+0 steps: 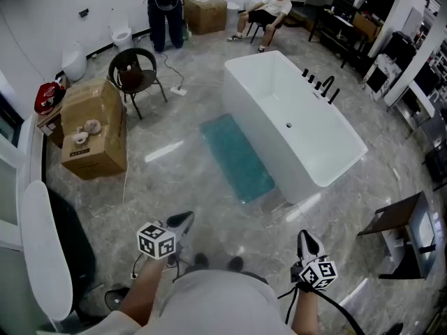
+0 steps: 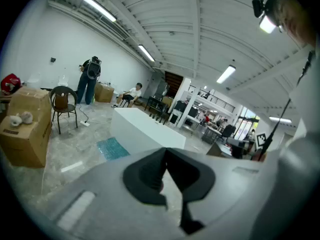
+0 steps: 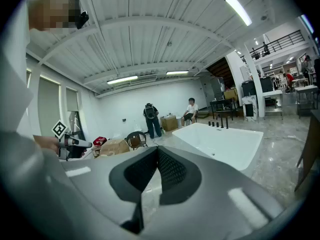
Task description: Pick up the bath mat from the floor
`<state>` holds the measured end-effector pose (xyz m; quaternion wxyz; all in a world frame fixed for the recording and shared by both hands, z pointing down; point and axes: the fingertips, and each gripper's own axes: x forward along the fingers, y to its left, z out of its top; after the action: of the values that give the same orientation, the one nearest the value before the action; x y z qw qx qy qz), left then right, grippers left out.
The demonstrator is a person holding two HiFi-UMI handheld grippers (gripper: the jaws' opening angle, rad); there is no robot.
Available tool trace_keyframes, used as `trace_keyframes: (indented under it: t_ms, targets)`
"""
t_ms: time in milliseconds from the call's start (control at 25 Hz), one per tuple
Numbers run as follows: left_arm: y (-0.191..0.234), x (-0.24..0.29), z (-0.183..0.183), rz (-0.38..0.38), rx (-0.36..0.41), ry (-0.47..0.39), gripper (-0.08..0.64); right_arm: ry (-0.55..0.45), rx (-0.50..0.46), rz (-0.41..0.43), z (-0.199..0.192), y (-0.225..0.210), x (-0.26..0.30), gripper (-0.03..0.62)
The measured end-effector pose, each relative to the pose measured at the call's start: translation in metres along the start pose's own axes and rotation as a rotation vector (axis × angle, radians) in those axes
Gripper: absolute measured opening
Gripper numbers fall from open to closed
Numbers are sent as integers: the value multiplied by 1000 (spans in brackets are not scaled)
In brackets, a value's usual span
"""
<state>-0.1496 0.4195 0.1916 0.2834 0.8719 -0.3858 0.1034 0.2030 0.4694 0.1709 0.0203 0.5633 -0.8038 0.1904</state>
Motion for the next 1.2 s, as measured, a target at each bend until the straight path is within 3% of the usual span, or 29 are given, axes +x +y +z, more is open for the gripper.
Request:
trace_keyframes:
  t_ms: [840,1200]
  targets:
    - [20,-11,-9,-25,-9,14,-1,14,-10,-15,-10,29,9,6]
    - [46,-26,-13,-45,-10,42,-1,31,62,-48,-26,56,26,6]
